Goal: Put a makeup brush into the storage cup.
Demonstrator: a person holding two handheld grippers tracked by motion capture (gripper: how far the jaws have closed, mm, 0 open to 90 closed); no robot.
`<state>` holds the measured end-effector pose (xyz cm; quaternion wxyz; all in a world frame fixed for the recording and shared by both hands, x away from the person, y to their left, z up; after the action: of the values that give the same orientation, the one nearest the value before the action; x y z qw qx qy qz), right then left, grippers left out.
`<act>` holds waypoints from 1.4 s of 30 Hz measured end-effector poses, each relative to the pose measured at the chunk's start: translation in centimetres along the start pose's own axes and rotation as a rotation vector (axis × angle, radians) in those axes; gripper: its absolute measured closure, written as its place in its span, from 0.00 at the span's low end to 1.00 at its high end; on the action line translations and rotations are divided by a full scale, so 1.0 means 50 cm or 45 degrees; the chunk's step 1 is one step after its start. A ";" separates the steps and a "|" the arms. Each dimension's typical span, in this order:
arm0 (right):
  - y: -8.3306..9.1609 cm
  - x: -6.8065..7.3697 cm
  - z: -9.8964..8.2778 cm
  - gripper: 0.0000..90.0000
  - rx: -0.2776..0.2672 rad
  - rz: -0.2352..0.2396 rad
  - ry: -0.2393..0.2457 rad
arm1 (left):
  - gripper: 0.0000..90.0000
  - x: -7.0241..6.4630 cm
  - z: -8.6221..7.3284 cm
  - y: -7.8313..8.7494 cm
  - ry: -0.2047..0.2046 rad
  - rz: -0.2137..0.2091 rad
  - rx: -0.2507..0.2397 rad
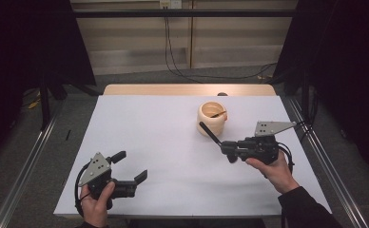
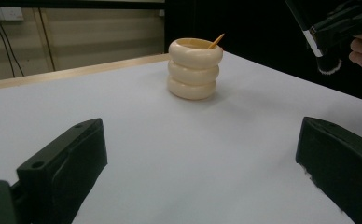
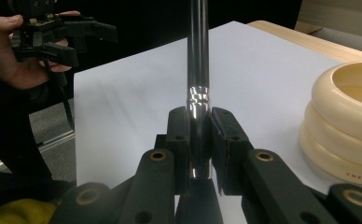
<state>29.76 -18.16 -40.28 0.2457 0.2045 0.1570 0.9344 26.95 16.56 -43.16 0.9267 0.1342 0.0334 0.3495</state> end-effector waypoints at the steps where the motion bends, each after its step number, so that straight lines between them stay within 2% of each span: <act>1: -0.002 0.000 0.000 0.87 0.005 -0.001 0.000 | 0.02 0.000 0.001 0.000 -0.004 -0.008 -0.004; 7: -0.008 -0.001 -0.001 0.87 0.023 0.001 0.002 | 0.02 0.000 0.003 0.000 0.000 0.000 -0.001; 10: -0.011 0.000 -0.001 0.87 0.034 0.005 0.007 | 0.02 -0.002 0.005 -0.002 -0.001 -0.015 0.001; 11: -0.012 0.000 0.000 0.87 0.039 0.011 0.008 | 0.02 -0.001 0.005 -0.001 -0.016 -0.017 0.007; 20: -0.029 0.008 0.003 0.87 0.092 0.035 0.032 | 0.02 -0.003 0.012 -0.006 -0.033 -0.018 0.007; 26: -0.042 0.012 0.002 0.87 0.153 0.047 0.047 | 0.02 -0.007 0.012 -0.007 -0.021 -0.035 0.007; 27: -0.043 0.013 0.002 0.87 0.163 0.046 0.054 | 0.02 -0.007 0.013 -0.008 -0.034 -0.034 0.006; 30: -0.046 0.015 0.004 0.87 0.185 0.058 0.064 | 0.02 -0.009 0.015 -0.011 -0.029 -0.030 0.008; 32: -0.049 0.014 0.004 0.87 0.196 0.053 0.063 | 0.02 -0.010 0.014 -0.013 -0.037 -0.046 0.006; 33: -0.051 0.013 0.003 0.87 0.203 0.056 0.064 | 0.02 -0.013 0.012 -0.015 -0.029 -0.035 0.024; 36: -0.057 0.013 -0.001 0.87 0.227 0.055 0.065 | 0.02 -0.018 0.009 -0.020 -0.045 -0.056 0.032; 42: -0.067 0.017 -0.003 0.87 0.277 0.069 0.084 | 0.02 -0.025 0.010 -0.029 -0.039 -0.062 0.036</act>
<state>30.35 -14.96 -41.46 0.1915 0.2030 0.2598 0.9245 27.01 14.58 -43.09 0.9334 0.1519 0.0275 0.3240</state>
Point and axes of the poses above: each handheld gripper's, and its own axes: y roughly backward along the jaws, z roughly out of its top, x roughly to its left, the point moved 6 cm from there along -y, roughly forward along the jaws, and after that the axes turned 8 degrees about -y, right-handed, at the moved point
